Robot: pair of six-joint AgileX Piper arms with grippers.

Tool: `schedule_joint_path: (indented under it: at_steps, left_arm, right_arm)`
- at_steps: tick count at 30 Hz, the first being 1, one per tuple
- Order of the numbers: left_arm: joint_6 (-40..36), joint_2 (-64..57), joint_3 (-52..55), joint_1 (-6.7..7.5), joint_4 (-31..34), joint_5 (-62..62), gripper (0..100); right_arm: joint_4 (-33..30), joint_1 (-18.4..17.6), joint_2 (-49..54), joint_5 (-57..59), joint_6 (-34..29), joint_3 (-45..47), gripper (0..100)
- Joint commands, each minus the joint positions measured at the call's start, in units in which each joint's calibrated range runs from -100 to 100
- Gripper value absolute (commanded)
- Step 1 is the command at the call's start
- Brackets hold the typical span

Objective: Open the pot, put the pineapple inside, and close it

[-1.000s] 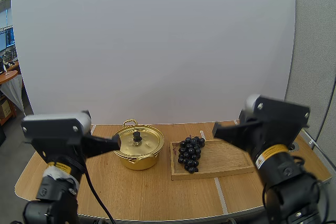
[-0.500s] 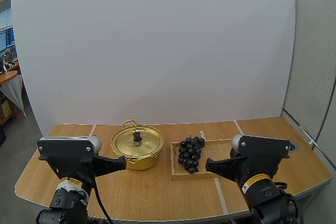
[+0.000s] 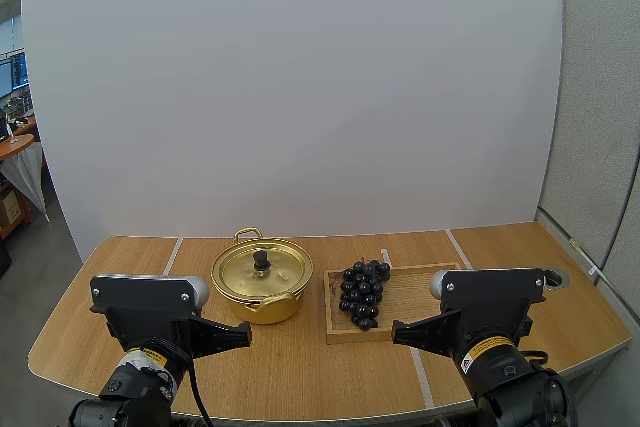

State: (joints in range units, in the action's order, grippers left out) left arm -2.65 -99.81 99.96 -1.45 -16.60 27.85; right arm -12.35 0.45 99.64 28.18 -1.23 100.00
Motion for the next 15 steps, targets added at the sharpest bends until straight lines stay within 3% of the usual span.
schedule_joint_path:
  at_steps: [1, 7, 15]
  left_arm:
    - [0.2, -0.2, 0.0, -0.02, 0.1, 0.5, 0]
    - [0.2, -0.2, 0.0, -0.02, 0.1, 0.9, 0]
    - [0.1, -0.2, 0.0, -0.02, 0.1, 2.1, 0]
  right_arm:
    - [3.3, 0.3, 0.4, -0.1, 5.3, 0.0, 0]
    - [11.7, 0.3, 0.4, 0.3, 16.3, 0.0, 0]
    - [12.9, 0.3, 0.4, 1.1, 17.2, 0.0, 0]
